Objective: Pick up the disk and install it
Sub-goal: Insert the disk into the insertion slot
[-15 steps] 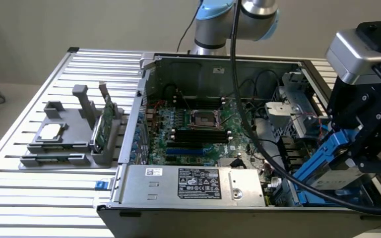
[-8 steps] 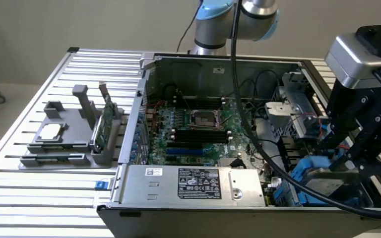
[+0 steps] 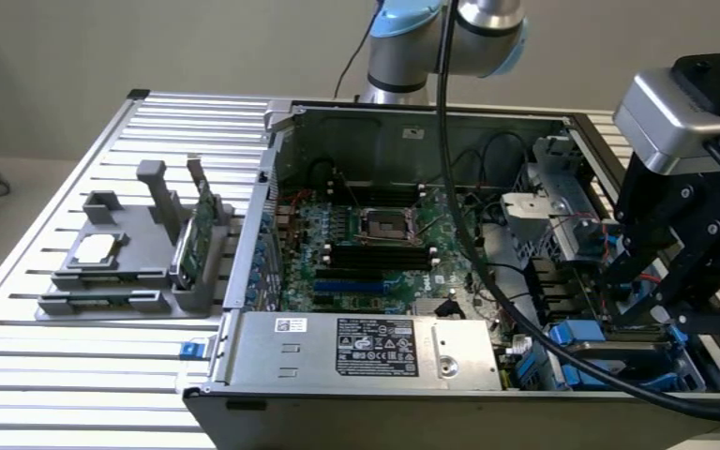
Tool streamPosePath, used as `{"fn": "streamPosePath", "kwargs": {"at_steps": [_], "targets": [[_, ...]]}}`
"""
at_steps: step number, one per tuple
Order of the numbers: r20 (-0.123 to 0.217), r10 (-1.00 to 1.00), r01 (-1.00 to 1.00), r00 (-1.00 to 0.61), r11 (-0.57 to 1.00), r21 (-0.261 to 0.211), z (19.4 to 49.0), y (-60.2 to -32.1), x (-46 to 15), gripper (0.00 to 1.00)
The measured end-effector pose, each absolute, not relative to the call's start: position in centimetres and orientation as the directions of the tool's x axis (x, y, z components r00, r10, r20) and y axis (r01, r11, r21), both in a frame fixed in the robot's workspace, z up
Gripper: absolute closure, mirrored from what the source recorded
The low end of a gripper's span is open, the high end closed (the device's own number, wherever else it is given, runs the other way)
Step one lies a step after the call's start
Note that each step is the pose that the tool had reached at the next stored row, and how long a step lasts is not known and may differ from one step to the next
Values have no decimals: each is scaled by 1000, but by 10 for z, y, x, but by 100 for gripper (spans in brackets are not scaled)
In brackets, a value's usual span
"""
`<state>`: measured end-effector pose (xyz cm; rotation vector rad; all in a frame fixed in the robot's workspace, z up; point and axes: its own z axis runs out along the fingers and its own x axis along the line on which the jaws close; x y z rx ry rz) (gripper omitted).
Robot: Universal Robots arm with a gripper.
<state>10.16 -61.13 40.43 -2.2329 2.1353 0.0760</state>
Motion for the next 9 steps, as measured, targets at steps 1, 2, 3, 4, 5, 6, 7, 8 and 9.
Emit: {"fn": "streamPosePath", "kwargs": {"at_steps": [1, 2, 3, 4, 5, 6, 7, 8, 9], "targets": [[-74, -996, -999, 45, -45, -3, 404, -612, 102, 59], [-78, -996, -999, 45, -45, -3, 404, -612, 102, 59], [-83, -996, -999, 45, -45, -3, 403, -613, 102, 59], [-88, -995, -999, 45, -45, -4, 403, -614, 102, 59], [-93, -995, -999, 45, -45, -4, 403, -614, 103, 59], [-97, -994, -999, 45, -45, -4, 402, -615, 103, 62], [-103, -994, -999, 45, -45, -5, 402, -615, 103, 62], [-107, -993, -999, 45, -45, -5, 401, -616, 103, 68], [-110, -993, -999, 45, -45, -6, 401, -616, 104, 75]]}}
